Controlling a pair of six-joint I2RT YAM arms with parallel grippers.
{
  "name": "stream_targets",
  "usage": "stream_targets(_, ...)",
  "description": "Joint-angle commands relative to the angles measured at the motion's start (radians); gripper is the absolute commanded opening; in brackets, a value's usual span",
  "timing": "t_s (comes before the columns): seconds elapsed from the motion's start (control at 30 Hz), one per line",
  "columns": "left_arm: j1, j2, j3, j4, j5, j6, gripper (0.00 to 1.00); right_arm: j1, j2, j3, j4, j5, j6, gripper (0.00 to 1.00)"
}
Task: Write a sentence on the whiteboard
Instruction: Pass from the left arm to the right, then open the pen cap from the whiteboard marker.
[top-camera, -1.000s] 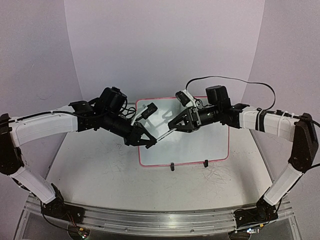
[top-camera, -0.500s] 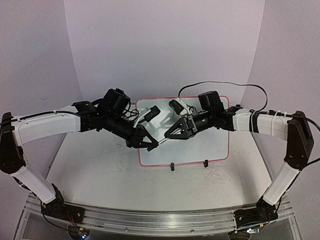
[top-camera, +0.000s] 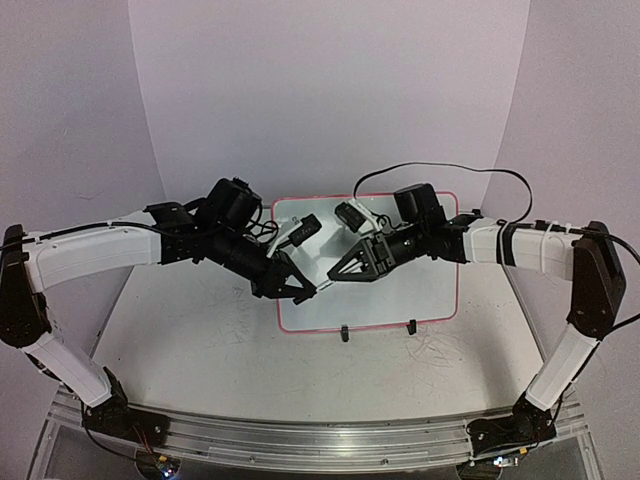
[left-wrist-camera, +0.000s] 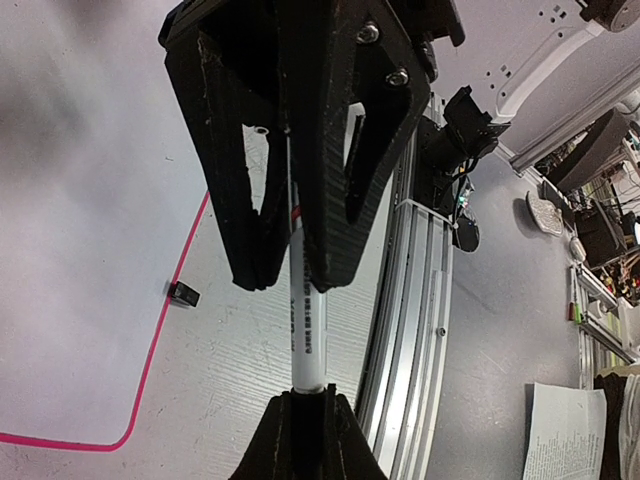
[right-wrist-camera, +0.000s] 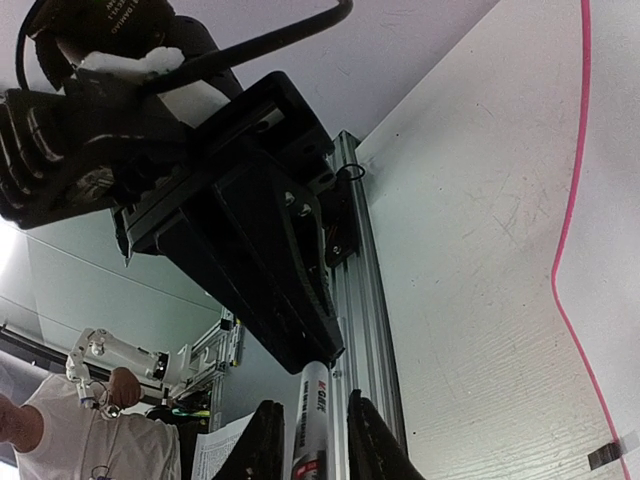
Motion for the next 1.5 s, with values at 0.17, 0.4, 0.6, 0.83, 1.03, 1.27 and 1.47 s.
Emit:
stream_targets(0.17, -0.008, -0.006, 0.038, 0.002, -0.008, 0.020, 0.00, 0.019, 0.023, 0.035, 0.001, -0.063, -0.037, 0.19)
stream_targets(0.4, -0.011, -0.002, 0.045, -0.003, -0.004, 0.017, 0.00, 0.026, 0.022, 0.039, -0.008, -0.052, -0.051, 0.07)
stream_targets(0.6, -0.012, -0.010, 0.057, -0.007, -0.032, 0.011, 0.09, 0.027, 0.003, 0.033, -0.009, -0.037, -0.064, 0.00)
stream_targets(0.83, -0.011, -0.044, 0.025, -0.007, -0.049, -0.001, 0.50, 0.028, -0.032, 0.014, -0.009, 0.005, -0.067, 0.00)
stream_targets(1.03, -0.012, -0.047, 0.004, -0.007, -0.011, 0.000, 0.48, 0.027, -0.040, 0.004, -0.009, 0.017, -0.068, 0.00)
stream_targets(1.27, -0.012, -0.034, 0.011, -0.007, 0.016, 0.009, 0.35, 0.027, -0.050, 0.016, -0.008, 0.022, -0.059, 0.00)
stream_targets(1.47, -0.012, -0.037, 0.015, -0.006, -0.001, 0.022, 0.30, 0.027, -0.060, 0.011, -0.007, 0.030, -0.053, 0.00)
